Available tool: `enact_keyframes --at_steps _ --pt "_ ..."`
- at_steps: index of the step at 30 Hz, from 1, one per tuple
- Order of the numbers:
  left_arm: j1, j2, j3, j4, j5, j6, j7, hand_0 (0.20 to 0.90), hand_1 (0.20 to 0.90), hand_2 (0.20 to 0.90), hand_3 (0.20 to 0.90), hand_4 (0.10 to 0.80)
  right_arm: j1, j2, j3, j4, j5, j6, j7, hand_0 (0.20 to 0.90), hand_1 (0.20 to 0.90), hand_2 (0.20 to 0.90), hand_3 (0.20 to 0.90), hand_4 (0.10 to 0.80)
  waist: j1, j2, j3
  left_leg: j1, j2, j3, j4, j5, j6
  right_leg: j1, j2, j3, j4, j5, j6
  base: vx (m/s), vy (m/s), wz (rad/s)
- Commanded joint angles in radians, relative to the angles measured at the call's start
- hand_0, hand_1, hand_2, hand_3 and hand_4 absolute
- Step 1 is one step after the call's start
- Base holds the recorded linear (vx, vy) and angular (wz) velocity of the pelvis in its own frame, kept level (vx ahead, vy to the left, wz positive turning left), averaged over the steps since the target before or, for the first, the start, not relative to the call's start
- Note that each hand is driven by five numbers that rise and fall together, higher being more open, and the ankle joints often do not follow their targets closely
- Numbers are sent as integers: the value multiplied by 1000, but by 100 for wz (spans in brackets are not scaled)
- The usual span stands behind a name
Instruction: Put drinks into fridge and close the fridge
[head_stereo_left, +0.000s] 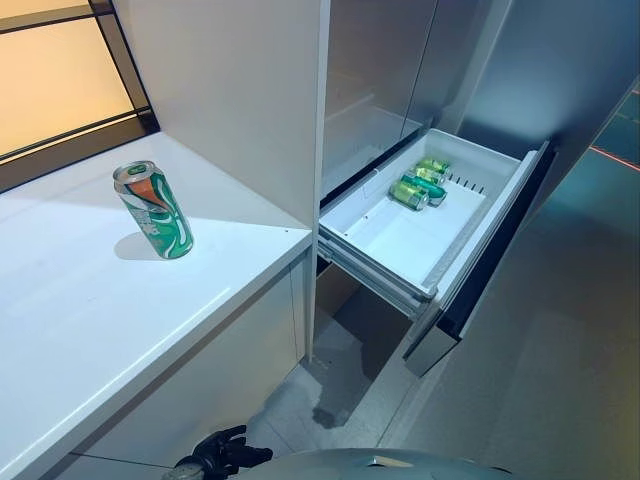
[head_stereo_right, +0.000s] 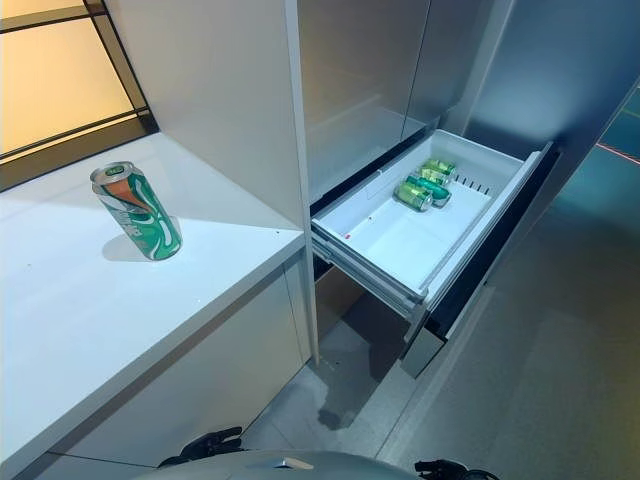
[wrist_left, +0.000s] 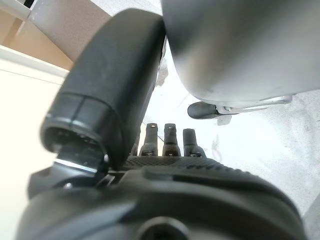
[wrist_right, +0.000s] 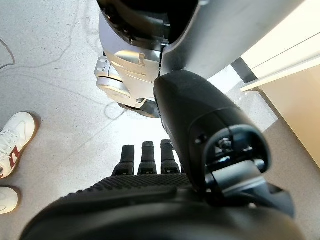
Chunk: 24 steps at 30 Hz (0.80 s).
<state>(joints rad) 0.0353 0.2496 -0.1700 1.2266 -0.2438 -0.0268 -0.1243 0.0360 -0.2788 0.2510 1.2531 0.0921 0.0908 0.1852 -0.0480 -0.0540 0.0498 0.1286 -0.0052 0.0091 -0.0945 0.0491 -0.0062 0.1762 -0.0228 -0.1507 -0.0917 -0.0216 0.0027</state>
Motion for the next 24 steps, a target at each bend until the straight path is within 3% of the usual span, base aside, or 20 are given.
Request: enact_keyframes --at_steps 1,24 --pt "-56 -38 -50 12 -9 -41 -24 900 900 900 900 800 -59 49 15 13 -6 -14 56 900 900 900 900 800 35 27 11 36 18 66 14 -124 -4 -31 -29 3 24 -1 87 0 0 0" --pt "-68 -38 -74 -7 33 -111 -64 900 900 900 900 800 -64 50 24 20 -7 -13 60 900 900 900 900 800 33 26 12 36 18 65 13 -123 -4 -32 -26 13 21 1 88 0 0 0"
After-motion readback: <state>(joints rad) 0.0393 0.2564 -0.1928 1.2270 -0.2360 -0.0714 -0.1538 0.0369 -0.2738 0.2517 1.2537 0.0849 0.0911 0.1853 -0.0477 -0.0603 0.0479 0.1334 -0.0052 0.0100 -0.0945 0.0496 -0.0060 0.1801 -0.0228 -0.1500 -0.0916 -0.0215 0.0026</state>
